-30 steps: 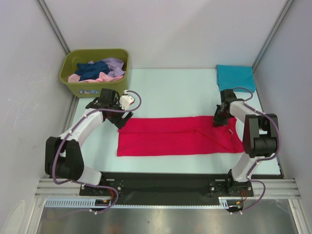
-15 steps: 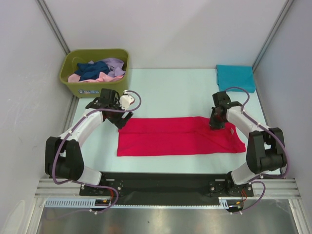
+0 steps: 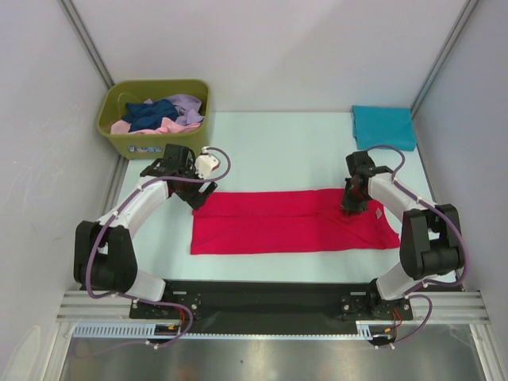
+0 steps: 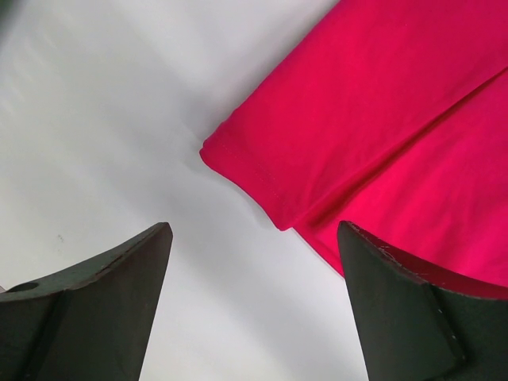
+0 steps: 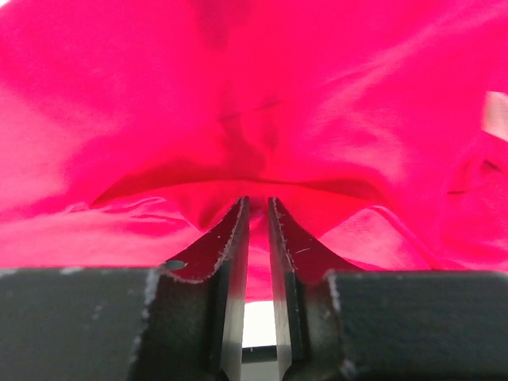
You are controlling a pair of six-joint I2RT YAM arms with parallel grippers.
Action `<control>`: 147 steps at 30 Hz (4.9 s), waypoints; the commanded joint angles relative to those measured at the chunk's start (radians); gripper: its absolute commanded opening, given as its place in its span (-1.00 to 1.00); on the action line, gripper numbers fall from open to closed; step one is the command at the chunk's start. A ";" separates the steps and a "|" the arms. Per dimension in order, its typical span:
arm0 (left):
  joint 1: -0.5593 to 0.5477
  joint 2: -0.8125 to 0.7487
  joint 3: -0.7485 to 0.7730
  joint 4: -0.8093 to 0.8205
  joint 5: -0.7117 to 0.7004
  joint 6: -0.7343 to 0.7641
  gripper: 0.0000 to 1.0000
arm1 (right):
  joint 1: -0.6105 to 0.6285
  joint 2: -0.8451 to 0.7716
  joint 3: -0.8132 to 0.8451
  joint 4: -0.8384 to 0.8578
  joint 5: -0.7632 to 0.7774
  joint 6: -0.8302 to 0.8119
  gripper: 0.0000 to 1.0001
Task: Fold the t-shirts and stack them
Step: Fold the tshirt
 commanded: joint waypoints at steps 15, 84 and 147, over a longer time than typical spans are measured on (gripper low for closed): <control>0.006 -0.009 0.005 0.029 0.024 -0.006 0.82 | 0.084 -0.128 -0.088 -0.004 -0.148 0.084 -1.00; -0.025 0.221 -0.105 -0.138 0.112 0.210 -0.99 | -0.177 0.703 0.825 0.137 -0.206 -0.022 -1.00; -0.221 0.117 -0.089 -0.276 0.294 0.129 0.97 | -0.181 0.991 1.131 0.324 -0.311 0.419 -1.00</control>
